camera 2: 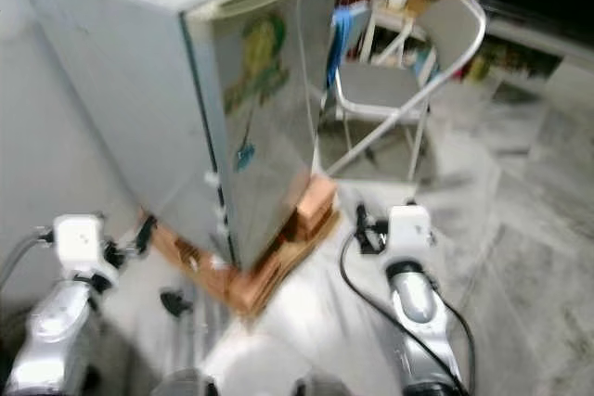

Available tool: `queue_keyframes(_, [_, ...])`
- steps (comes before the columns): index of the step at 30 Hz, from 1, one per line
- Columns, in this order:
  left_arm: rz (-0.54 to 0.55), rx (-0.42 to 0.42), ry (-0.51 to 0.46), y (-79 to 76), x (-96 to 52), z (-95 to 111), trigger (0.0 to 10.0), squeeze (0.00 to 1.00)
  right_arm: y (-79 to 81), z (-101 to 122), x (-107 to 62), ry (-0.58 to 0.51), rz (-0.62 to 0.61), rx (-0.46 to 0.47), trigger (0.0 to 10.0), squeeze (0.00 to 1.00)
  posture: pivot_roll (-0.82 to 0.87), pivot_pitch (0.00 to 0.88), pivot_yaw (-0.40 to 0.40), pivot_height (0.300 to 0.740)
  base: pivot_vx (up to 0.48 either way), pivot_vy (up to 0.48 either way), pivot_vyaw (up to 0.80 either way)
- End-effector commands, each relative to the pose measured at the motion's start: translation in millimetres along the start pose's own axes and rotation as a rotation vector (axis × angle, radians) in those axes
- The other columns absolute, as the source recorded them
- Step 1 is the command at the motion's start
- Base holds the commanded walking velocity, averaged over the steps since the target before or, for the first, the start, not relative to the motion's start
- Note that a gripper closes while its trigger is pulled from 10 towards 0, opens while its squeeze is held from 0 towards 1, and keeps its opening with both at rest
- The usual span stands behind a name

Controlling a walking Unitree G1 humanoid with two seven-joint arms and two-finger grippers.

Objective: Restocking fridge

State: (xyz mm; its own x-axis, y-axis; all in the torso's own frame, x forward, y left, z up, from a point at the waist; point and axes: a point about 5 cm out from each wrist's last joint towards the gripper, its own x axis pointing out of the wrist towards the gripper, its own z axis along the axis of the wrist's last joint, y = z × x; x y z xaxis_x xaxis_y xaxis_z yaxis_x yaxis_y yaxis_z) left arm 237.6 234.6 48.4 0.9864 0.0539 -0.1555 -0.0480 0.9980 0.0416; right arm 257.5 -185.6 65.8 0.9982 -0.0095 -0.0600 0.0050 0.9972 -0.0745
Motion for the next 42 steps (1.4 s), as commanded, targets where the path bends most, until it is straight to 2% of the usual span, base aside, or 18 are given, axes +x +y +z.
queue_keyframes(1, [-0.059,-0.013,0.002,-11.9,2.3,-1.3,10.0,0.00,-10.3,2.0,-0.5,-0.011,-0.030,0.005,10.0,0.00,-0.01,0.016,-0.050,0.740,0.000,0.000,0.00])
queue_keyframes(6, [-0.104,-0.013,-0.007,-18.0,3.9,0.1,10.0,0.00,-9.7,3.4,0.2,-0.008,-0.028,0.008,10.0,0.00,-0.01,0.021,-0.048,0.740,0.000,0.246,0.00])
queue_keyframes(18, [-0.119,-0.022,-0.018,-22.5,7.5,1.9,10.0,0.00,-8.0,1.4,-0.3,-0.010,-0.022,0.003,10.0,0.00,-0.01,0.020,-0.047,0.740,0.000,0.433,-0.80])
queue_keyframes(37, [-0.209,-0.050,-0.038,-40.7,7.1,3.3,10.0,0.00,-0.8,3.1,2.8,-0.018,0.007,0.015,10.0,0.00,-0.01,0.017,-0.051,0.740,0.000,0.000,-0.71])
queue_keyframes(39, [-0.198,-0.045,-0.043,-39.4,8.8,3.9,10.0,0.00,-1.1,1.5,1.2,-0.014,0.007,0.015,10.0,0.00,-0.01,0.018,-0.051,0.740,0.000,0.000,0.00])
queue_keyframes(42, [-0.126,-0.026,-0.050,-33.2,17.2,6.8,10.0,0.00,-1.8,1.2,0.2,-0.012,0.006,0.013,10.0,0.00,-0.01,0.017,-0.051,0.740,0.000,0.000,0.00])
